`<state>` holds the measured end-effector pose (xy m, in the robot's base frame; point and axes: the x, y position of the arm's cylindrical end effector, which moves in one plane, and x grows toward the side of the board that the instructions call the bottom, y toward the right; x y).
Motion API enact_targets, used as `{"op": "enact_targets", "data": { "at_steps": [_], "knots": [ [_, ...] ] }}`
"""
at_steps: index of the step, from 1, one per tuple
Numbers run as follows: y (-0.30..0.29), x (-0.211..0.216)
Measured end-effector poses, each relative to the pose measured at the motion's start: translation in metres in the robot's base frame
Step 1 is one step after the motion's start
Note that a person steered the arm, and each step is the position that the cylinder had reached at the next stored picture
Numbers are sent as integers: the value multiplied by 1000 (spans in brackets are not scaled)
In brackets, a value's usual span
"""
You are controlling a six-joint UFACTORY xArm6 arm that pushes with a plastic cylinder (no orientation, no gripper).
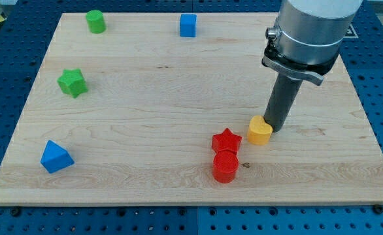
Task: Move the yellow heart above to the red star
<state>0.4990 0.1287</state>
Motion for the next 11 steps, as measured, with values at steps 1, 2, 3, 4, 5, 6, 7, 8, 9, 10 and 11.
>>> {"op": "enact_targets", "data": {
  "at_steps": [1, 2, 3, 4, 5, 6, 7, 8, 9, 10, 11],
  "knots": [
    [26, -11],
    [36, 12],
    [17, 29],
    [-10, 23],
    [-15, 22],
    [-31, 18],
    [-36, 9],
    [-47, 5],
    [-47, 5],
    [-29, -19],
    [-8, -53]
  ]
}}
